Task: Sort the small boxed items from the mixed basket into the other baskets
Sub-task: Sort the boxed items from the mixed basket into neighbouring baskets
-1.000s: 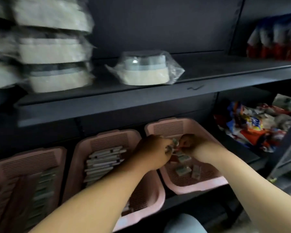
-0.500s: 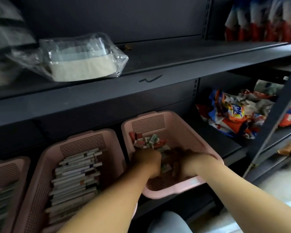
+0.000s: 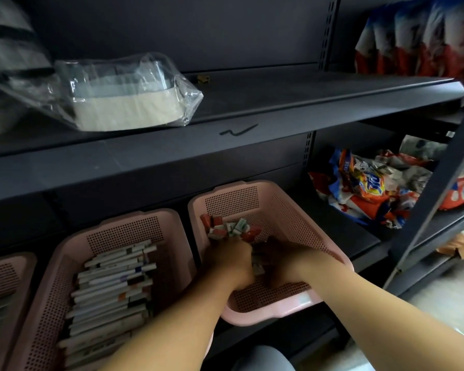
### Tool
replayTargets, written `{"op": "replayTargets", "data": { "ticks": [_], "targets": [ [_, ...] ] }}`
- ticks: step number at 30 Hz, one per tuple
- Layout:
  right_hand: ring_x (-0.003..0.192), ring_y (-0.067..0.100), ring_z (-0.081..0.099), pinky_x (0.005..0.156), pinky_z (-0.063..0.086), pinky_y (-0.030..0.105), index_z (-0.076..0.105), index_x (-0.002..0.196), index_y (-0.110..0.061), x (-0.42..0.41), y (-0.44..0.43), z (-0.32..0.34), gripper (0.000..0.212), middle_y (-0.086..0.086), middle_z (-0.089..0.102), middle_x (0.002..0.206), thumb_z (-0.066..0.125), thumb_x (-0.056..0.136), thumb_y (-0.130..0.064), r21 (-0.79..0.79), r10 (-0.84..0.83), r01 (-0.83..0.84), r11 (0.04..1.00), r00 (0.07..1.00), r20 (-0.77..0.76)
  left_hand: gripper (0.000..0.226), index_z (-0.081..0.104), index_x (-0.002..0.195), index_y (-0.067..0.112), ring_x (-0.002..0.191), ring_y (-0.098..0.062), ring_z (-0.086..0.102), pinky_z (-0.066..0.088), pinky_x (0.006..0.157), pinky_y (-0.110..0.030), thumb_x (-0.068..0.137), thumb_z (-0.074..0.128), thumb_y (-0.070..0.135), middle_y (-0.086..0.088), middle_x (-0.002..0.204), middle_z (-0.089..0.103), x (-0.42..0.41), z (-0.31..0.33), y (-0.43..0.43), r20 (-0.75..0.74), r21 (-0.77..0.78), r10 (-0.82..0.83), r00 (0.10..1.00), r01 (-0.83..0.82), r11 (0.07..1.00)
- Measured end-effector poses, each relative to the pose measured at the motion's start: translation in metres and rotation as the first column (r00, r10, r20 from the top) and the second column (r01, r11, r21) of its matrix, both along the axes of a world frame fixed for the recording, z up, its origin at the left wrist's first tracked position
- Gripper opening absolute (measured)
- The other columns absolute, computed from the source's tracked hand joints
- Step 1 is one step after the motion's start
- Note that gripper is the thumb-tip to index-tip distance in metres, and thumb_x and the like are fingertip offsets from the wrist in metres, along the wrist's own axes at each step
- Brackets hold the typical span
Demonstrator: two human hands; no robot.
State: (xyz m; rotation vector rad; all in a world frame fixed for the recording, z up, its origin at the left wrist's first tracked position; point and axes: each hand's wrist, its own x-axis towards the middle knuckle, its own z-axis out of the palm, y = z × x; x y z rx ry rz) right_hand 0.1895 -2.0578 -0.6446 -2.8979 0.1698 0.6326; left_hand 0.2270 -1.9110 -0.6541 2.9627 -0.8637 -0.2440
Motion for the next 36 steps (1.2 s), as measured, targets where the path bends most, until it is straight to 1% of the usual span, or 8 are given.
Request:
{"op": "replayTargets", "data": {
  "ticks": [3,9,13,15,18,24,28,36],
  "targets": [
    [0.124,0.021,0.05,0.094,0.043,0.038,0.036,0.146,-0.042,0.003,-0.006,-0.007,0.086,-0.008,0.049,0.135,0.083,0.074,-0.036,0.049,-0.023,0.023,0.999,1.0,-0.002,0.025,0.069,0.115,0.028,0.111,-0.028,0.062,0.053,0.091,-0.04,0.091,0.068,0.035,-0.001,0.123,0.062,0.002,0.0,0.001,-0.002,-0.044,-0.025,1.0,0.025,0.999],
    [0.116,0.018,0.054,0.089,0.046,0.034,0.045,0.136,-0.044,0.001,-0.011,-0.008,0.073,-0.01,0.055,0.129,0.082,0.075,-0.035,0.095,-0.011,0.012,0.995,1.0,-0.013,0.026,0.07,0.121,0.025,0.103,-0.026,0.065,0.055,0.084,-0.037,0.096,0.063,0.022,-0.003,0.116,0.066,0.002,-0.009,0.001,0.007,0.084,-0.02,1.0,0.019,0.996],
    [0.121,0.022,0.057,0.098,0.048,0.035,0.05,0.138,-0.026,0.006,-0.006,-0.013,0.061,0.001,0.058,0.134,0.076,0.084,-0.041,-0.013,0.012,-0.012,1.0,0.999,0.031,0.028,0.069,0.123,0.025,0.105,-0.027,0.065,0.054,0.084,-0.036,0.097,0.06,0.023,-0.004,0.118,0.067,0.005,-0.013,0.0,0.003,0.109,-0.012,1.0,0.011,0.994],
    [0.132,0.027,0.05,0.107,0.043,0.039,0.042,0.146,-0.022,0.002,0.001,-0.014,0.07,0.005,0.051,0.144,0.075,0.086,-0.038,-0.101,-0.047,0.041,0.994,0.997,-0.061,0.025,0.071,0.12,0.024,0.102,-0.026,0.066,0.051,0.078,-0.034,0.097,0.061,0.025,-0.003,0.115,0.068,0.006,-0.012,-0.001,-0.007,0.102,-0.016,1.0,0.017,0.995],
    [0.135,0.027,0.045,0.108,0.041,0.042,0.037,0.148,-0.033,0.004,-0.007,-0.009,0.085,0.001,0.044,0.148,0.083,0.077,-0.041,0.057,0.002,0.005,0.998,0.994,-0.109,0.022,0.073,0.109,0.022,0.095,-0.024,0.067,0.054,0.078,-0.034,0.092,0.07,0.035,-0.001,0.106,0.069,0.006,-0.007,-0.001,-0.032,0.099,-0.041,0.999,0.044,0.994],
    [0.123,0.02,0.056,0.102,0.049,0.037,0.05,0.138,-0.032,0.0,-0.016,-0.019,0.061,-0.002,0.055,0.137,0.073,0.082,-0.036,0.082,0.032,-0.037,0.996,0.998,0.057,0.026,0.072,0.106,0.024,0.093,-0.022,0.066,0.055,0.078,-0.035,0.086,0.074,0.04,0.001,0.102,0.069,0.004,0.0,-0.001,-0.085,0.112,-0.078,0.993,0.087,0.99],
    [0.125,0.024,0.051,0.102,0.044,0.039,0.046,0.14,-0.03,0.007,-0.017,-0.019,0.067,0.001,0.053,0.136,0.078,0.081,-0.033,-0.02,-0.037,0.036,0.999,0.998,-0.054,0.028,0.072,0.106,0.021,0.092,-0.022,0.067,0.058,0.081,-0.037,0.087,0.076,0.042,0.0,0.101,0.069,0.002,0.001,-0.001,-0.095,0.091,-0.107,0.99,0.116,0.989],
    [0.116,0.02,0.055,0.095,0.044,0.035,0.053,0.132,-0.03,0.002,-0.019,-0.015,0.056,-0.001,0.058,0.127,0.078,0.082,-0.032,-0.02,-0.047,0.046,0.999,0.998,-0.031,0.021,0.07,0.086,0.022,0.077,-0.015,0.064,0.049,0.065,-0.03,0.081,0.08,0.04,0.005,0.081,0.066,-0.001,0.011,0.002,-0.12,-0.061,-0.136,0.983,0.13,0.99]
  ]
}}
